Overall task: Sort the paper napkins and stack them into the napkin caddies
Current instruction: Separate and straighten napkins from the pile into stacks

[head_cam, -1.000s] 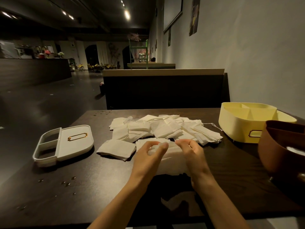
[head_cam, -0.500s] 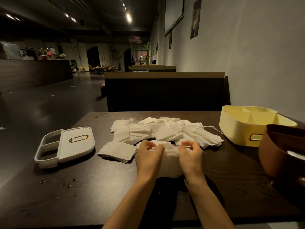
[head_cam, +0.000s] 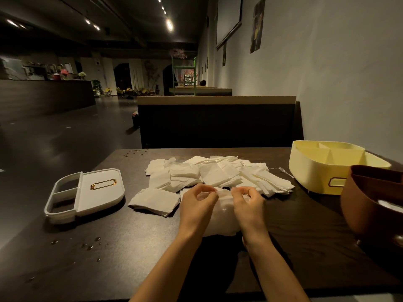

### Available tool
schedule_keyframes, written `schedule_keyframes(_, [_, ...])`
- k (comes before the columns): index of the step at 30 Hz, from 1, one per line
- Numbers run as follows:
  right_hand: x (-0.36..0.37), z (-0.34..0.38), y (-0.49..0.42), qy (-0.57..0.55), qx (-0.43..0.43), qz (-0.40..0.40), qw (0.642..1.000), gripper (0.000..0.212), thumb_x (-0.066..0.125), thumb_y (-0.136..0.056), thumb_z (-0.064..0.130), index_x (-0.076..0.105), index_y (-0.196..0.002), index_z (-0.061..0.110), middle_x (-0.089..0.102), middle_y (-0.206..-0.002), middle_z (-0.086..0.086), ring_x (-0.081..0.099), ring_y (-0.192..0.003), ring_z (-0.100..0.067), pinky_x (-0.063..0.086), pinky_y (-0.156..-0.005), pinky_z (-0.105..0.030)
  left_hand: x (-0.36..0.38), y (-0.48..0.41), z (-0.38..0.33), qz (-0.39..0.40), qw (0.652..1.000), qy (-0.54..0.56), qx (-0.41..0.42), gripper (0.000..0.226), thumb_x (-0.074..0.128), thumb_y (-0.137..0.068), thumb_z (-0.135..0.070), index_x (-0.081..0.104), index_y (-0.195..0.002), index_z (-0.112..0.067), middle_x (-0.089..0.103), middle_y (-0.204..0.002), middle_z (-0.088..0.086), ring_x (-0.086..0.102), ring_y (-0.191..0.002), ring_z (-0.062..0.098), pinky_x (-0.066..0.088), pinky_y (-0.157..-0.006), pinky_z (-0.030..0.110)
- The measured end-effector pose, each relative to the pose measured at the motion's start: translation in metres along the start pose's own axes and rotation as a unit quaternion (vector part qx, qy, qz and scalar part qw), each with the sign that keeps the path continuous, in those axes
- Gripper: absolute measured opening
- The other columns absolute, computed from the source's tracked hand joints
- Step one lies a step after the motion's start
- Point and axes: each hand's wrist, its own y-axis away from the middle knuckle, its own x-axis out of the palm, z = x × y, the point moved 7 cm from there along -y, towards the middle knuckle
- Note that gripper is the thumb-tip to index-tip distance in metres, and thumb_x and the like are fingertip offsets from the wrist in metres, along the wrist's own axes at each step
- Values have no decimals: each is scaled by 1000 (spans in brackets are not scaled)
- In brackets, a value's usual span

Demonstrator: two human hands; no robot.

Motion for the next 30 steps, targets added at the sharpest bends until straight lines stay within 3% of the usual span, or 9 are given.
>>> schedule_keyframes(7, [-3,0,-1,10,-4,5,1000,15,58,-84,17,58,-70,23,64,-83,-1,59,-85,-23,51,-79,-39,-8,-3,3,-47,998,-14,-24,12,58,-83,-16,62,-72,-13,63,-76,5,54,-72,17,48,-70,35])
schedule_keyframes(14, [0,-3,-2,12,-3,10,1000,12,61,-83,22,60,-71,20,65,-80,-2,59,-82,-22,50,-73,-37,-5,0,-9,-46,994,-97,30,24,59,-85,-29,57,-76,-7,58,-76,1,47,-68,8,41,-61,26])
schedule_keyframes(18, [2,-5,-2,11,-6,9,1000,18,67,-81,28,59,-68,18,64,-73,-1,58,-75,-20,48,-67,-34,-10,-4,-2,-59,994,-92,16,5,60,-80,-16,56,-82,-15,59,-83,0,55,-82,16,49,-77,37])
schedule_keyframes(21, [3,-5,-5,15,-12,1,1000,24,65,-84,31,55,-65,18,60,-70,-1,55,-72,-19,43,-65,-30,-9,-5,1,-32,999,-38,8,20,55,-82,-7,54,-96,-21,60,-93,0,57,-91,17,51,-84,37])
schedule_keyframes(24, [5,-4,-7,29,-23,-4,999,29,61,-87,34,52,-64,18,60,-71,-3,54,-71,-20,45,-66,-34,-6,-4,-1,2,1000,-12,16,25,46,-87,-4,58,-95,-25,62,-95,-1,58,-90,14,51,-83,35])
schedule_keyframes(26, [7,-2,-8,37,-35,-1,999,33,57,-90,35,51,-63,17,57,-67,-1,53,-68,-18,44,-63,-34,-5,-5,-3,28,999,-25,23,22,44,-92,-10,61,-94,-23,60,-98,-5,55,-91,7,48,-82,30])
schedule_keyframes(28, [6,1,-7,41,-49,-6,998,37,55,-92,36,48,-60,17,51,-61,2,48,-62,-15,42,-59,-33,-4,-3,-5,84,995,-34,30,11,50,-95,-29,60,-96,-25,58,-100,-12,52,-92,0,46,-79,23])
schedule_keyframes(30, [5,3,-7,41,-57,-8,997,38,54,-92,38,50,-61,16,53,-61,2,49,-61,-15,44,-60,-36,-3,0,0,157,984,-71,37,36,64,-79,-55,56,-104,-31,56,-107,-14,53,-99,0,47,-83,23])
